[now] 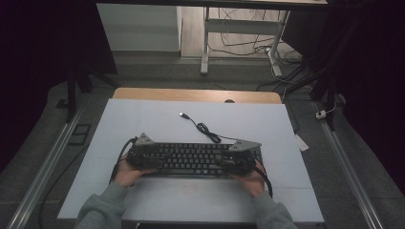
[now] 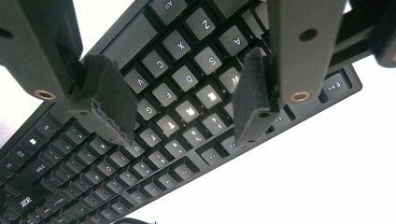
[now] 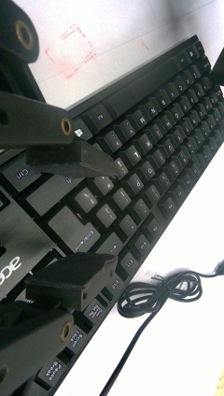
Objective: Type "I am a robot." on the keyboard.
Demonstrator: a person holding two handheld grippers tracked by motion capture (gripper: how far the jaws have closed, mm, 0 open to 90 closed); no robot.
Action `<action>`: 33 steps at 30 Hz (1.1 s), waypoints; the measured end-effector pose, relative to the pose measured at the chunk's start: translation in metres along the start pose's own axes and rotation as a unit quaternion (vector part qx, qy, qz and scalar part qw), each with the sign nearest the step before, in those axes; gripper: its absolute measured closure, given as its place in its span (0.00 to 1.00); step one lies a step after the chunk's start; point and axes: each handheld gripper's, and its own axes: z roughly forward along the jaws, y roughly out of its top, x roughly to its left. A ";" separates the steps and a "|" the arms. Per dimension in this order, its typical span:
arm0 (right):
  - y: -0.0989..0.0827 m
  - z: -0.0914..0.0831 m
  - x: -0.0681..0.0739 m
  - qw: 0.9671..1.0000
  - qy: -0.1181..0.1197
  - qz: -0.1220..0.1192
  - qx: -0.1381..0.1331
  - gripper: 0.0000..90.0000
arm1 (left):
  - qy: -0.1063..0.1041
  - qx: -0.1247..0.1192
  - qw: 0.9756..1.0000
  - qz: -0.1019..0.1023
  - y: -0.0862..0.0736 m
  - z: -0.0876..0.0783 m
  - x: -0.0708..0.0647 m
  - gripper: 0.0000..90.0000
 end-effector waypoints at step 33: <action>0.030 0.036 0.020 0.999 0.022 -0.021 0.010 0.99 | 0.004 0.007 1.000 -0.002 0.000 0.002 0.002 0.37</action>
